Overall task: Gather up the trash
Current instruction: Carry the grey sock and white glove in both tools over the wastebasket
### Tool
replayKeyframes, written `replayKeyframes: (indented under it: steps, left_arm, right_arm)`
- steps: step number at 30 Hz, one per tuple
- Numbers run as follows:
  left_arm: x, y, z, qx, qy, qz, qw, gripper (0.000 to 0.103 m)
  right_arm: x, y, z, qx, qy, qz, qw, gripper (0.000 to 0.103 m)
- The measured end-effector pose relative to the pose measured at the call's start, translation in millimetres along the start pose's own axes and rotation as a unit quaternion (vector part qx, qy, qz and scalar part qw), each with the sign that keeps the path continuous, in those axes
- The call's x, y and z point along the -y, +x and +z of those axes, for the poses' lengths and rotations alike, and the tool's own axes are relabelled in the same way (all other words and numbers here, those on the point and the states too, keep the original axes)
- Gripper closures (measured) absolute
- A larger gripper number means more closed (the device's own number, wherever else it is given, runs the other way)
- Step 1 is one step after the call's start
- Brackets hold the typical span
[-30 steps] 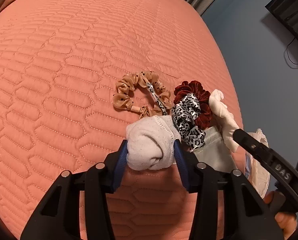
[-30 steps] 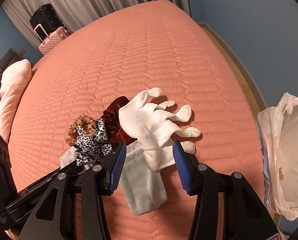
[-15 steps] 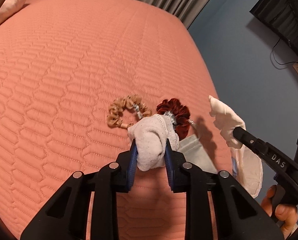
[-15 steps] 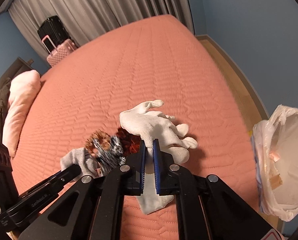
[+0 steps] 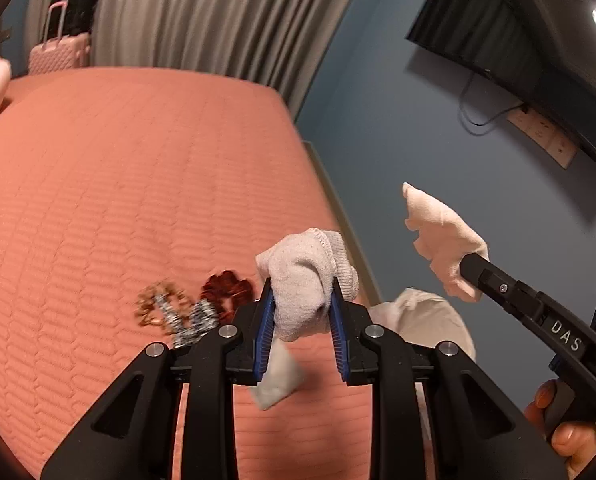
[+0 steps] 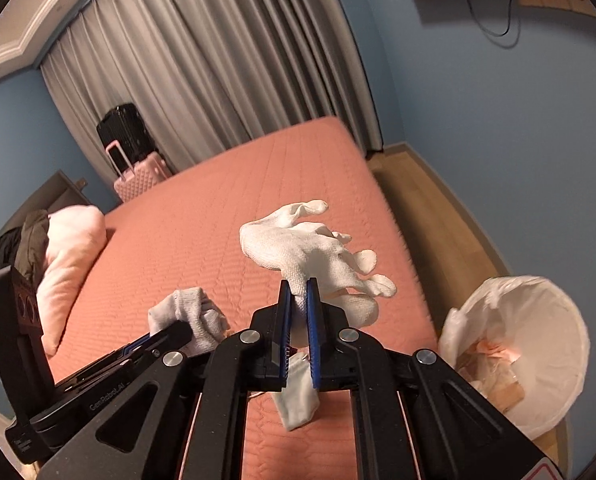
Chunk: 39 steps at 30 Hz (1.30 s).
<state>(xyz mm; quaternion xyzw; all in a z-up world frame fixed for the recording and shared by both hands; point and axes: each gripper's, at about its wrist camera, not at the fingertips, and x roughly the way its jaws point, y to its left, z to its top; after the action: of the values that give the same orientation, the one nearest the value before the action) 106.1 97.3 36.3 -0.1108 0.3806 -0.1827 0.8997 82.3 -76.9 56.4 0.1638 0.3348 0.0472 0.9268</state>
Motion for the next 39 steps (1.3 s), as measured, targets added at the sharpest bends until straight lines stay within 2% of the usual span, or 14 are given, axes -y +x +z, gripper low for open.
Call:
replayKeyframes:
  steps: [7,15,23,27,28,31,32,36,39]
  left_arm:
    - [69.9,-4.6,8.2,0.009,0.050,-0.039,0.9980,0.078]
    - [138.0,8.6,0.7,-0.004,0.107,-0.077,0.9913,0.078]
    - [187.4,24.1,-12.2,-0.024,0.148,-0.105,0.9831,0.077]
    - [203.6,31.3,-16.4,-0.029,0.166,-0.105,0.9801,0.075]
    - [206.8,33.1,-16.9,-0.029,0.169,-0.104,0.9797,0.072]
    - [212.4,35.5,-16.4,-0.019,0.169,-0.091,0.9812,0.041]
    - [213.1,34.7,-16.3,-0.013,0.168,-0.088,0.9818,0.037]
    - [212.7,36.4,-15.2,-0.015,0.162,-0.080,0.9834,0.037]
    - [210.6,37.6,-15.5,-0.017,0.154,-0.075,0.9851,0.037]
  right_arm:
    - [39.9,-59.9,12.3,0.046,0.021,-0.022,0.999,0.096]
    - [98.6,-107.2,6.3,0.072,0.058,-0.057,0.994,0.096]
    - [140.2,-134.5,-3.7,0.082,0.087,-0.084,0.989,0.096]
    - [154.6,-138.4,-9.2,0.080,0.097,-0.092,0.988,0.096]
    - [155.1,-136.7,-10.3,0.079,0.099,-0.094,0.988,0.096]
    - [160.3,-134.2,-13.7,0.076,0.103,-0.099,0.987,0.096]
    - [161.9,-133.7,-14.5,0.075,0.105,-0.101,0.986,0.095]
    - [165.9,-129.9,-16.2,0.071,0.111,-0.106,0.986,0.089]
    - [166.8,-125.8,-18.1,0.069,0.112,-0.107,0.986,0.089]
